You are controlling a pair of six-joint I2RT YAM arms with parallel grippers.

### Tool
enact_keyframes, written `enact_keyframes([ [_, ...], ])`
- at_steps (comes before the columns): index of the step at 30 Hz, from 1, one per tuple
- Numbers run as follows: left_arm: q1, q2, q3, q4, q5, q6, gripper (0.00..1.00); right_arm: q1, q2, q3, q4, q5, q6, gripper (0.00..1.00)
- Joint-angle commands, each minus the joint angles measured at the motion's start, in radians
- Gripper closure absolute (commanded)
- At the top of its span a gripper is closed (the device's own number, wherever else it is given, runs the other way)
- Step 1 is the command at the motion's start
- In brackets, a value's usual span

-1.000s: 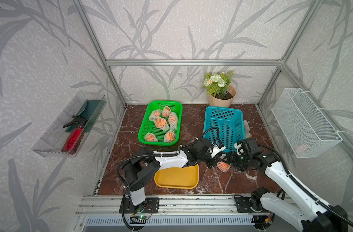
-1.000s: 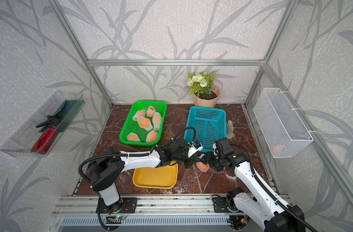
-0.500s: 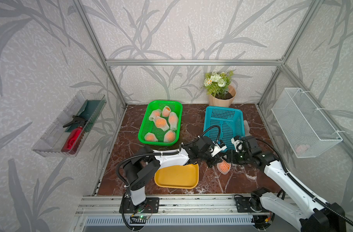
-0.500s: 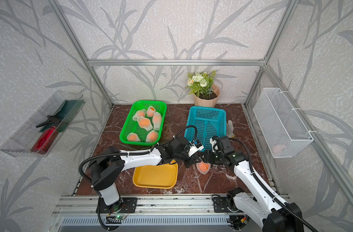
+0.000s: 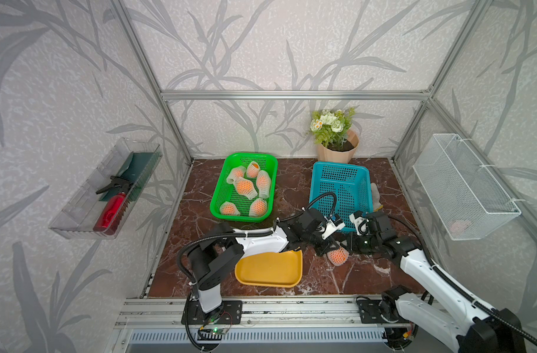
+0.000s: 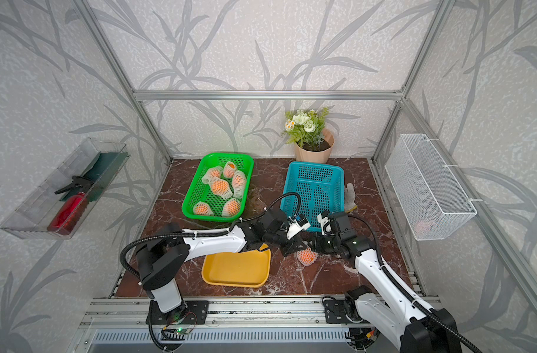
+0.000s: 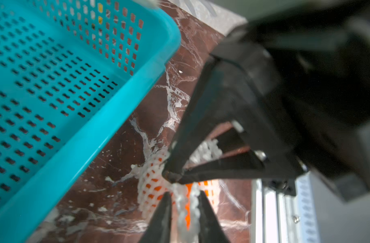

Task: Remove foam nets from oranges
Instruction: Remove the foam net from the orange.

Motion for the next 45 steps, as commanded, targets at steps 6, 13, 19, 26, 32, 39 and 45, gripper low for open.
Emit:
enact_keyframes([
  [6,0.004,-0.066,-0.104,0.126,-0.017,-0.081,0.38,-0.027,-0.033,-0.021,0.061,-0.105,0.189,0.95],
  [13,0.004,-0.071,-0.144,0.217,-0.027,-0.105,0.25,-0.062,-0.013,-0.035,0.142,-0.18,0.32,0.97],
  [19,0.004,-0.03,-0.117,0.253,-0.068,-0.116,0.24,-0.062,-0.018,-0.073,0.195,-0.211,0.405,0.97],
  [26,0.004,0.025,-0.084,0.268,-0.04,-0.131,0.29,-0.067,-0.043,-0.132,0.297,-0.226,0.526,0.98],
  [32,0.004,0.039,-0.079,0.279,-0.013,-0.141,0.39,-0.079,-0.06,-0.168,0.373,-0.226,0.639,0.98],
  [39,0.004,0.061,-0.074,0.253,-0.022,-0.142,0.49,-0.084,-0.074,-0.2,0.456,-0.218,0.751,0.97],
  [45,0.004,0.077,-0.054,0.224,-0.039,-0.144,0.7,-0.085,-0.099,-0.194,0.434,-0.211,0.773,0.87],
])
